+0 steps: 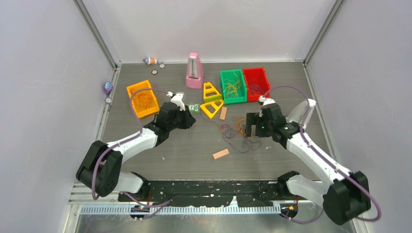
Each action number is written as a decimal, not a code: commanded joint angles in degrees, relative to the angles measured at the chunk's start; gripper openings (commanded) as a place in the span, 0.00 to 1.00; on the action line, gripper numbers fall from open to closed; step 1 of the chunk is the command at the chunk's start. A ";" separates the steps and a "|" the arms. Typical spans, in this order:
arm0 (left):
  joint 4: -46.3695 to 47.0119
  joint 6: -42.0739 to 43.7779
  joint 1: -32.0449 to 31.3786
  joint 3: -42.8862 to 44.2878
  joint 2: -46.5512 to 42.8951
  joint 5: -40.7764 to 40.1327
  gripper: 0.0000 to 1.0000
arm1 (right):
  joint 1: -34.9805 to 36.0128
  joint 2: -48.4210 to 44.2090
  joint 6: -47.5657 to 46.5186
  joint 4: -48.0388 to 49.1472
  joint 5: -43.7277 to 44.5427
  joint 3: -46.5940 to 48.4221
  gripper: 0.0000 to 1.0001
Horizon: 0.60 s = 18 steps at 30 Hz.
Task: Untangle the cables
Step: Untie the cable.
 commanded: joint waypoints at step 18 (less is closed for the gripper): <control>-12.07 13.81 -9.88 23.07 17.77 10.54 0.77 | 9.97 27.74 3.32 12.38 13.25 9.38 0.82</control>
